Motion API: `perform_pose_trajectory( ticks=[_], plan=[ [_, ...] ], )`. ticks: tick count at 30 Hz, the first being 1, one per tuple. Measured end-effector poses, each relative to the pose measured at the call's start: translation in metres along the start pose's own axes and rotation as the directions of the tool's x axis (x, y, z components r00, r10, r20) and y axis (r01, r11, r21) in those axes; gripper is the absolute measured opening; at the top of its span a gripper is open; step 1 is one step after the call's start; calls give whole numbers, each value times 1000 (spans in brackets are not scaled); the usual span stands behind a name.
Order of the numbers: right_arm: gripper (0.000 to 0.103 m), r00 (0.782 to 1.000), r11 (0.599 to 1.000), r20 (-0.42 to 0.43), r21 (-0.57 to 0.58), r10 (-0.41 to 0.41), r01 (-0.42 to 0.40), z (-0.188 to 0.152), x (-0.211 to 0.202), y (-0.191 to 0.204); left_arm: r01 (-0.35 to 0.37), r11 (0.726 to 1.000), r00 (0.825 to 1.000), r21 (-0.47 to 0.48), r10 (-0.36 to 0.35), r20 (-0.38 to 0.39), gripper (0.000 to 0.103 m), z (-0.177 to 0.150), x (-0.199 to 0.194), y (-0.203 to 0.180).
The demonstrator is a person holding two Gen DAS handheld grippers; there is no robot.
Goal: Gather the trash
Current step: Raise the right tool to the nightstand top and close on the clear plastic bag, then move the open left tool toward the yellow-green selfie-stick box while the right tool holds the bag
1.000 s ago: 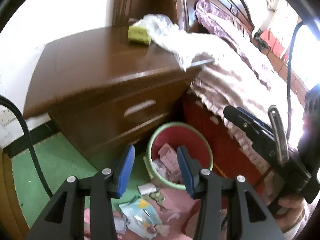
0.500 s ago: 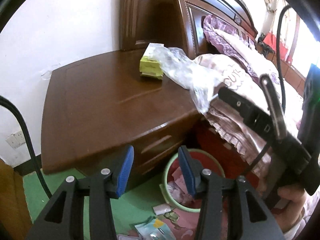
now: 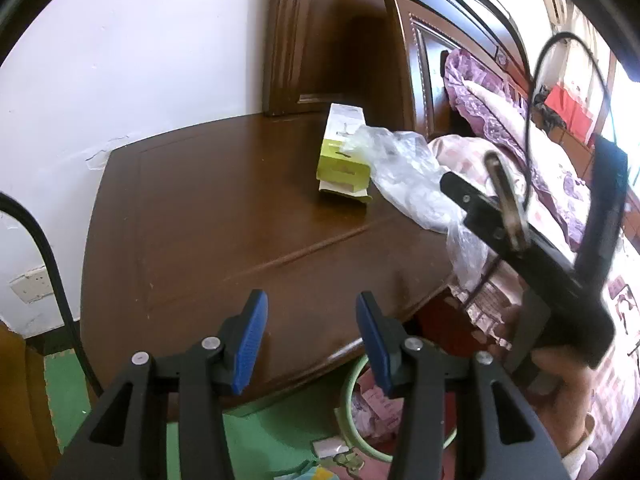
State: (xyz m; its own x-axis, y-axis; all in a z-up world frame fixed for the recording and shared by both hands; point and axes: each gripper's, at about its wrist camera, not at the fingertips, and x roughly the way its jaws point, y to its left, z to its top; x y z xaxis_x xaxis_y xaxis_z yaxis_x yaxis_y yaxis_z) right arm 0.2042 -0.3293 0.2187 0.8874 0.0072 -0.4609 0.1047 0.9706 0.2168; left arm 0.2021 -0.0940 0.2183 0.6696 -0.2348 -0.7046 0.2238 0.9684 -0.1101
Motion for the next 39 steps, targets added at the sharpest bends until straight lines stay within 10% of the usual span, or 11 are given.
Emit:
perform_pose_trajectory(
  ticks=[6,11,14,39],
  plan=[
    [70,997,999,-70,40,-19,22,-10,23,-8,3,1000,1000,-4,-3,-9,49,-2,6,2],
    [18,997,998,-71,43,-36,39,-12,21,-11,10,1000,1000,-18,-10,-11,48,-5,6,5],
    [10,997,997,-73,75,-13,18,-13,18,-19,7,1000,1000,-16,-8,-16,48,-6,5,5],
    [6,989,981,-33,140,141,-135,-24,-37,-73,-42,999,999,-4,42,29,48,83,49,-37]
  ],
)
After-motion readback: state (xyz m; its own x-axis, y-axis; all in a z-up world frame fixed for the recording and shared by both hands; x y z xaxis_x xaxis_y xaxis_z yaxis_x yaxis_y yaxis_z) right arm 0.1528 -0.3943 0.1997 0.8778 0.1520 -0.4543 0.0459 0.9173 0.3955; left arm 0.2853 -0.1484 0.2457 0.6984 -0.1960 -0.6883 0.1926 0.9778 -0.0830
